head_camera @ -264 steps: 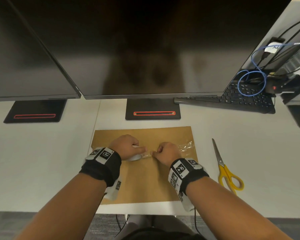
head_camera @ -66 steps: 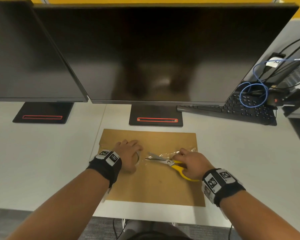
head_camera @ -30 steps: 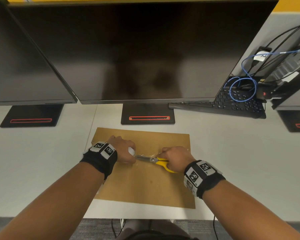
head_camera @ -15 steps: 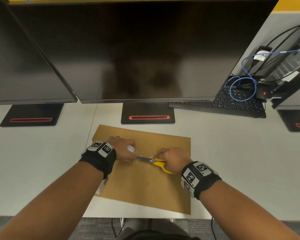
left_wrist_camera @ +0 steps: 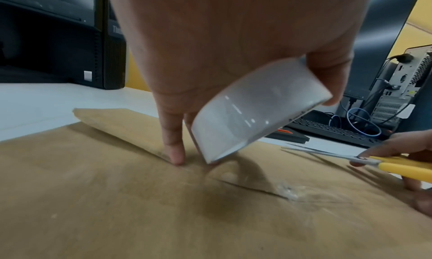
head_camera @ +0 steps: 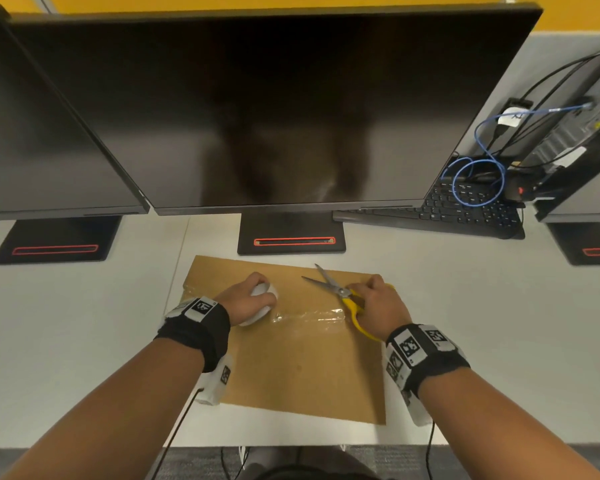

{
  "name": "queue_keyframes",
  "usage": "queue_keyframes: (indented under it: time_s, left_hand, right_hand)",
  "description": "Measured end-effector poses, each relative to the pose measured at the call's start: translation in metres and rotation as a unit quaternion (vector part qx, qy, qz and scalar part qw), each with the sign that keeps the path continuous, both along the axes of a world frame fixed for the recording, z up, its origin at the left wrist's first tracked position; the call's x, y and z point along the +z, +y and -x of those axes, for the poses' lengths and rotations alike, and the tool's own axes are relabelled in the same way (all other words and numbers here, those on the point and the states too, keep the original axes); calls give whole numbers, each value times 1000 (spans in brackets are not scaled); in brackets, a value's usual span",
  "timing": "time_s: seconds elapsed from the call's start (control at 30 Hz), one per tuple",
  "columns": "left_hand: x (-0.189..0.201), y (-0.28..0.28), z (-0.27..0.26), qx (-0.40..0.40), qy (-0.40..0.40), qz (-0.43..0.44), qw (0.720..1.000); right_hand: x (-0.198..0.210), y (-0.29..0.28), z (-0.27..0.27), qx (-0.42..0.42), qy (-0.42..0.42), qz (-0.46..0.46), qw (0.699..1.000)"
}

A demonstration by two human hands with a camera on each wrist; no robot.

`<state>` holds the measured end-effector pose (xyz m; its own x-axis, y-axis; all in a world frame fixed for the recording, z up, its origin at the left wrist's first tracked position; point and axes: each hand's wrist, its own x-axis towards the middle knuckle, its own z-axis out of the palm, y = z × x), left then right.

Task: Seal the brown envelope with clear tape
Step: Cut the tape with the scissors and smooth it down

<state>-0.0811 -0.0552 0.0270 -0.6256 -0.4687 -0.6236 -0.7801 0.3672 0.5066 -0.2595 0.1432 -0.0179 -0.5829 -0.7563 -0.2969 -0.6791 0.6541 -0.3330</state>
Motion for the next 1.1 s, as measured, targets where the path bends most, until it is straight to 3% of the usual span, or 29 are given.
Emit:
queue_keyframes:
  time_s: [0.27,0.43,0.63,0.93,1.1]
  left_hand:
    - [-11,7,0,64,42,-47,996]
    - [-13,8,-2,88,54,-61,993]
    - [-15,6,-1,87,61,-59,993]
    - [-17,4,1,30,65,47,996]
    - [-19,3,0,8,56,79,995]
  right_hand:
    - [10,-19,22,49,42,-72,995]
    - [14,-26,34,66,43,-42,996]
    - [19,-25,37,138,110,-142,974]
    - [12,-27,42,62,13,-91,994]
    - [15,-21,49,-2,71,-66,995]
